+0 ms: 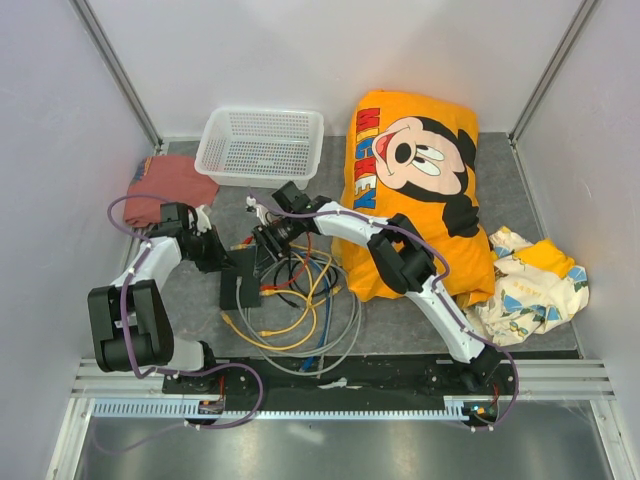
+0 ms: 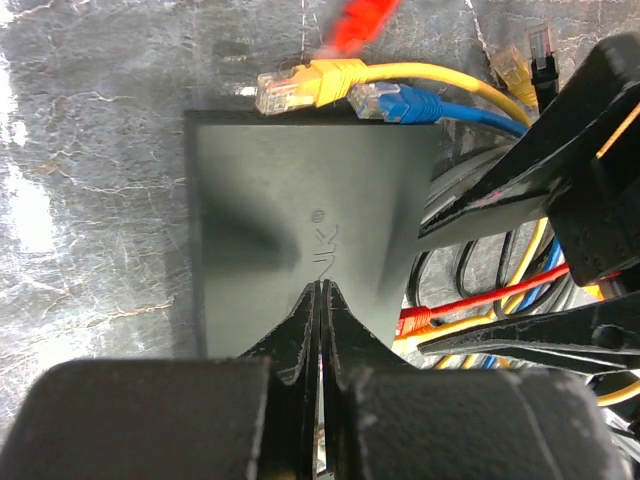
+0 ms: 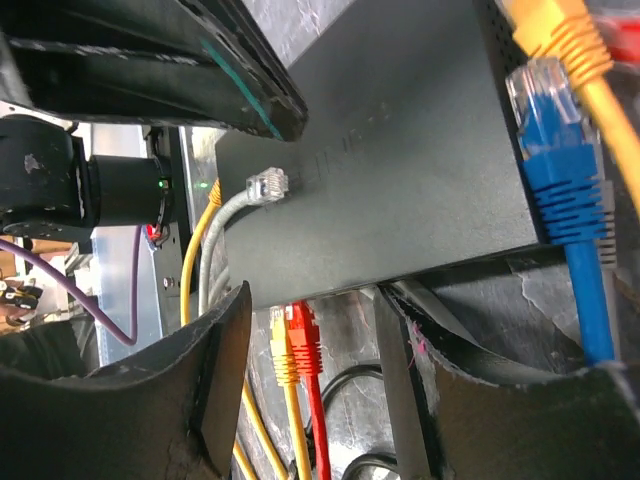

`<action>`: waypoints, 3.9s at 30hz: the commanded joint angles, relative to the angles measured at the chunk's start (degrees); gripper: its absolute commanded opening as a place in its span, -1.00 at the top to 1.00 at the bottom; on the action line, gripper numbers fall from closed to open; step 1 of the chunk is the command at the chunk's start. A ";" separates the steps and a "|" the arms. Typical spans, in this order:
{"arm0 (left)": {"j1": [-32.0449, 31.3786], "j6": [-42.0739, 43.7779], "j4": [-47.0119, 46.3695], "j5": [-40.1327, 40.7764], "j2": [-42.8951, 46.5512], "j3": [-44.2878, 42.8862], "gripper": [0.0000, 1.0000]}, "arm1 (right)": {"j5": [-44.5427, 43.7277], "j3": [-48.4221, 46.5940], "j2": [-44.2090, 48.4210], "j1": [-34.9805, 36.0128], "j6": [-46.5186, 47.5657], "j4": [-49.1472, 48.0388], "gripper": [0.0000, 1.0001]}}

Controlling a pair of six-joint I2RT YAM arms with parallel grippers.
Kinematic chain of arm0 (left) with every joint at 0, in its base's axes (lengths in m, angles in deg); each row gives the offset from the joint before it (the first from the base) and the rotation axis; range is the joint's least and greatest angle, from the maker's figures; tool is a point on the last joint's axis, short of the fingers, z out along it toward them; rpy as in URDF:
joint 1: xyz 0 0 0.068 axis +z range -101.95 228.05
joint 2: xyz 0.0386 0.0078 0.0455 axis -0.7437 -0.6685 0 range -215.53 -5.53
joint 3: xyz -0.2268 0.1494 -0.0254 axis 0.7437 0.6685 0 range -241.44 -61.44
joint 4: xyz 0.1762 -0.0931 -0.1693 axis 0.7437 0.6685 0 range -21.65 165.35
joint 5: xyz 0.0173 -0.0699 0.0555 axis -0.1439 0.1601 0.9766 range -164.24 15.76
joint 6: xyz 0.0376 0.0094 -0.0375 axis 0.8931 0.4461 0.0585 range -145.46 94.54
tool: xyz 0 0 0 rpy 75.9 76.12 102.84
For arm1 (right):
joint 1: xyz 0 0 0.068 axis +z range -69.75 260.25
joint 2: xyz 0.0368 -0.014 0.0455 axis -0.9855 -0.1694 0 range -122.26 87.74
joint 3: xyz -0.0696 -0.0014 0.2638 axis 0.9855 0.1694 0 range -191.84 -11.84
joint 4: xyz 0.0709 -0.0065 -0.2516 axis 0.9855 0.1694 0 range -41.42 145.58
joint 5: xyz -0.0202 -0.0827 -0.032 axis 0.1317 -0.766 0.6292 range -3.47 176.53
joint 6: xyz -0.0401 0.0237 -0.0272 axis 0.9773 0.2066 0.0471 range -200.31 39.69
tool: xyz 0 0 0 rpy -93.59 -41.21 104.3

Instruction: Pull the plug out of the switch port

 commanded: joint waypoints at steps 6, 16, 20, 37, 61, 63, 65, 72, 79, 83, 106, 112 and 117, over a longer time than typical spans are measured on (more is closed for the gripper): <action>0.35 -0.25 -0.33 -0.12 -0.04 0.41 0.97 | 2.87 6.25 3.77 -0.34 -0.73 -2.38 -0.08; 0.35 -1.30 -1.12 -0.91 -3.03 1.02 0.97 | 3.05 8.46 3.16 -0.07 -2.22 -2.37 0.00; 0.35 -1.48 -1.29 -0.92 -2.68 1.29 0.97 | 2.96 8.37 2.28 0.28 -2.66 -2.37 0.07; 0.35 -1.48 -1.38 -0.74 -1.62 1.55 0.97 | 1.38 6.53 0.79 1.86 -2.84 -2.20 0.14; 0.35 -1.48 -1.64 -0.83 -1.01 1.64 0.97 | -6.70 8.20 1.13 1.16 2.07 2.97 1.00; 0.43 -1.48 -1.56 -0.74 -1.01 1.64 0.97 | -8.20 8.90 1.31 1.07 3.40 4.21 1.00; 0.35 -1.48 -1.56 -0.74 -1.10 1.64 0.97 | -8.72 9.86 1.66 0.90 4.45 5.18 1.00; 0.35 -1.48 -1.56 -0.74 -0.75 1.72 0.97 | -10.47 11.19 2.54 0.81 5.95 6.32 1.00; 0.35 -1.48 -1.64 -0.74 -0.48 1.81 0.97 | -15.31 6.54 2.19 -0.25 7.18 7.29 1.00; 0.35 -1.57 -1.65 -0.74 -0.66 1.81 0.97 | -15.94 6.18 1.84 -0.34 7.80 7.38 1.00; 0.35 -1.75 -2.08 -1.27 -2.59 1.73 0.97 | -12.96 15.57 -0.18 -3.68 7.89 8.88 1.00; 0.43 -1.75 -2.26 -1.27 -2.94 1.64 0.97 | -10.58 20.15 1.75 -4.81 5.17 5.90 0.98; 0.35 -1.75 -2.35 -1.18 -2.68 1.72 0.97 | -18.55 14.71 1.49 -6.93 3.49 5.00 1.00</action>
